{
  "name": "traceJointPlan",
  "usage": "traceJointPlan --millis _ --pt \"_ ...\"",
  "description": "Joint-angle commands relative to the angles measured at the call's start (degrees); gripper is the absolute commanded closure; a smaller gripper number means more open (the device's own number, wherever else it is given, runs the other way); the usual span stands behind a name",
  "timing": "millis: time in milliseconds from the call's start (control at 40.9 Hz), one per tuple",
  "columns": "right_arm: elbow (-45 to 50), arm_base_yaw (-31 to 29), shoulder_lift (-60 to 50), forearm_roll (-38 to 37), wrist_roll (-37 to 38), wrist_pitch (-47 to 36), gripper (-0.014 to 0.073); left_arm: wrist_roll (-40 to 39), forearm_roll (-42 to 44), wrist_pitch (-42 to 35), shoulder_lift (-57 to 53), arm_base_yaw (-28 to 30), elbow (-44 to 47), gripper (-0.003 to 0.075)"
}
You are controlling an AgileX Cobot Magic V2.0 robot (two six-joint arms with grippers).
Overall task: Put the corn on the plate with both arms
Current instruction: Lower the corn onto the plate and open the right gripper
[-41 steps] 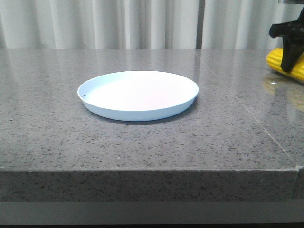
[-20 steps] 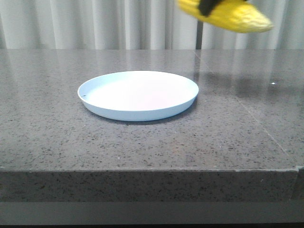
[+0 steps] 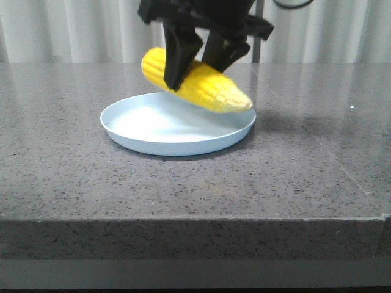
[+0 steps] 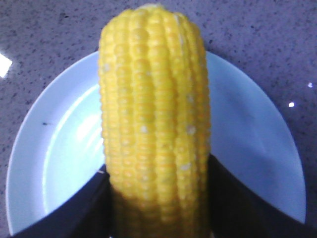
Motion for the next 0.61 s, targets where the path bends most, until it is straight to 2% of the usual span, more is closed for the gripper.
traceJointPlan --millis 0,73,171,269,440,587 --pt "-1.88 -0.12 -1.44 1.11 1.04 -3.81 0.0327 -0.55 0.05 -3.68 -0.13 -0.40 -1.61 0.0174" --pt "-1.88 -0.12 -0.71 1.58 1.04 -3.67 0.0249 -0.55 0.05 -3.68 -0.13 -0.40 -1.61 0.0174" --pt "-1.88 -0.12 -0.81 1.75 1.04 -3.65 0.0065 -0.55 0.05 -3.68 -0.13 -0.40 -1.61 0.0174" --pt "-1.88 -0.12 -1.50 1.69 1.04 -3.65 -0.0043 -0.55 0.05 -3.68 -0.13 -0.40 -1.61 0.0174" --pt "-1.88 -0.12 -4.64 1.62 0.92 -3.18 -0.0058 -0.55 0.05 -3.68 -0.13 -0.40 -1.61 0.0174" --pt "-1.70 -0.05 -10.17 0.92 -1.48 -0.62 -0.0022 -0.55 0.05 -3.68 -0.13 -0.40 -1.61 0.0174"
